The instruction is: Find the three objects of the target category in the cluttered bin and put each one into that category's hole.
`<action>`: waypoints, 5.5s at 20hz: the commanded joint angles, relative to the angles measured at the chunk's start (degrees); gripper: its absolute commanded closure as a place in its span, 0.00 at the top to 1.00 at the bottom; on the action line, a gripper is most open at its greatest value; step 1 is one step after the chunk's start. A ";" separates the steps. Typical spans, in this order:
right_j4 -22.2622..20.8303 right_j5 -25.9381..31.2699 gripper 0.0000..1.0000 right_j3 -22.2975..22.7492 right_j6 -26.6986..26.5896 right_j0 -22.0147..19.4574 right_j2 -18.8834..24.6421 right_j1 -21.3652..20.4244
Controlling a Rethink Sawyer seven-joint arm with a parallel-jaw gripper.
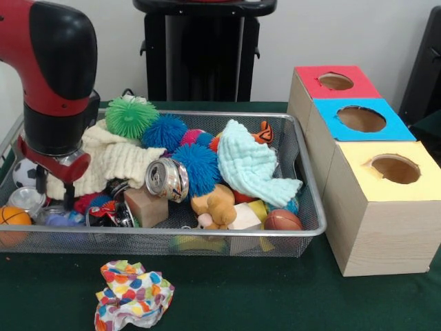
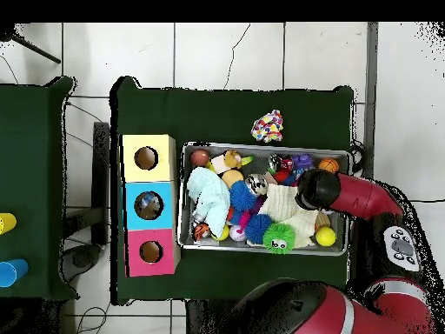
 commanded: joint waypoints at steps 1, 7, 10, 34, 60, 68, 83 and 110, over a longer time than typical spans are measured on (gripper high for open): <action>-1.87 -7.01 1.00 5.81 -0.80 -1.22 8.02 4.15; -1.20 -7.59 1.00 6.04 0.85 -1.10 8.44 4.69; -1.00 -8.08 1.00 6.27 0.94 -1.21 8.89 4.66; 0.25 -4.05 1.00 7.78 -0.33 -2.86 13.44 -0.61; -1.78 -6.16 1.00 8.01 -0.63 -4.18 12.46 -2.10; -4.31 -11.30 1.00 4.86 -0.70 -4.67 10.80 1.18; -3.52 -8.50 1.00 7.72 -1.52 -5.50 10.72 -3.46; -2.65 -12.67 1.00 10.29 4.24 -2.91 10.15 -1.97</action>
